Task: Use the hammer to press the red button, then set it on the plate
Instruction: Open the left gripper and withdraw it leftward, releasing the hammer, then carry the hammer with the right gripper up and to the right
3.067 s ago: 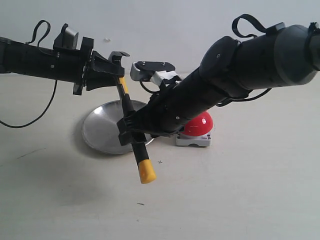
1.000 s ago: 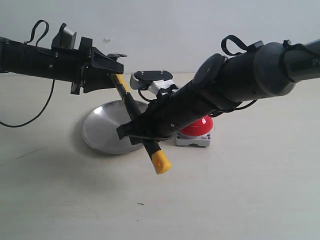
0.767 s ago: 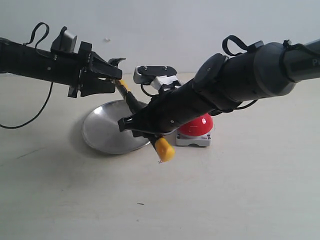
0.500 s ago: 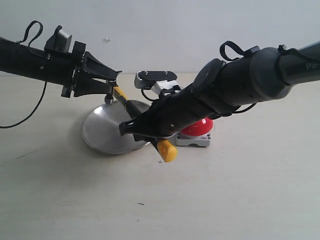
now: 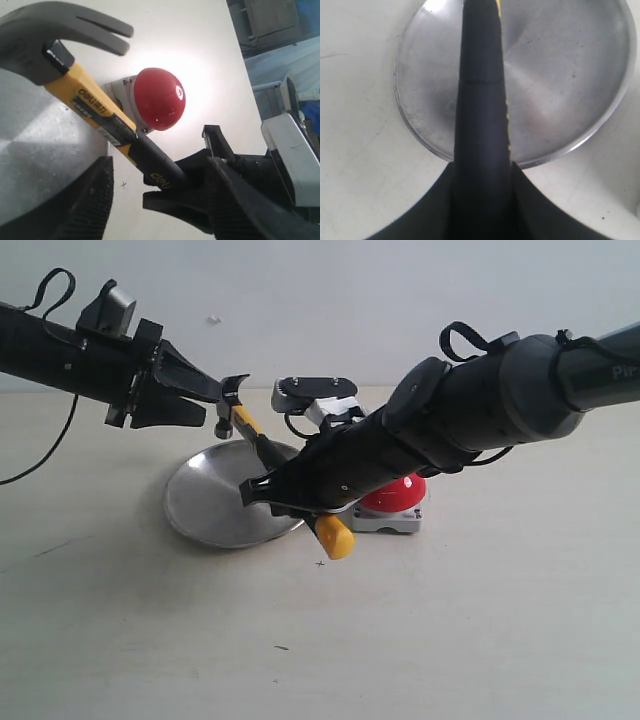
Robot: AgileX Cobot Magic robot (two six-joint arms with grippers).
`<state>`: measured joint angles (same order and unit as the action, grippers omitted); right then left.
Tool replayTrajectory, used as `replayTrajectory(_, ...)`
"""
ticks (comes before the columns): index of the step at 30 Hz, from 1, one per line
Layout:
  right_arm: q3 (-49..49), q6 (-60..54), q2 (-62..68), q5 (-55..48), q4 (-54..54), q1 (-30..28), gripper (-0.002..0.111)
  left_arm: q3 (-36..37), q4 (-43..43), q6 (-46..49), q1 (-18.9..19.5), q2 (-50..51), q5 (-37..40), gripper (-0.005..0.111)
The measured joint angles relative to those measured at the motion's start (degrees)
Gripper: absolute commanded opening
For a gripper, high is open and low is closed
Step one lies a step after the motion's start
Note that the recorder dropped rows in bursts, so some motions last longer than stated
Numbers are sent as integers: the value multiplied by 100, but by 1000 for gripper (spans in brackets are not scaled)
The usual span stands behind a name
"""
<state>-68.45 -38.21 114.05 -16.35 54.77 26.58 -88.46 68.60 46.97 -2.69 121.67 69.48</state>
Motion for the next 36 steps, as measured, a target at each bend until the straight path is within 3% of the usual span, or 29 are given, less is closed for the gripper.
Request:
replayTrajectory(4,0,0,0,24,0,0,0,0,-277,-98,14,-58,10,53)
replayTrajectory(6,0,0,-33,33,0,0,0,0,-382,-140,28,-83,10,48)
replayTrajectory(15,0,401,-266,-51,-507,-87,0,0,-740,-262,62,-250,22,1)
replayTrajectory(20,57,981,-483,-53,-1157,-109,0,289,-730,-127,343,-629,34,0)
replayTrajectory(26,755,1206,-1232,138,-1438,-130,0,1533,102,717,844,-1352,-204,0)
replayTrajectory(29,1326,1218,-1922,218,-1462,-260,0,2597,1156,1684,1017,-1977,-704,0)
replayTrajectory(34,2511,1218,-3040,602,-1509,-541,0,4410,2649,2892,1042,-3477,-1243,0)
replayTrajectory(36,2683,1218,-3179,615,-1533,-541,0,4777,2842,3083,1042,-3942,-1354,0)
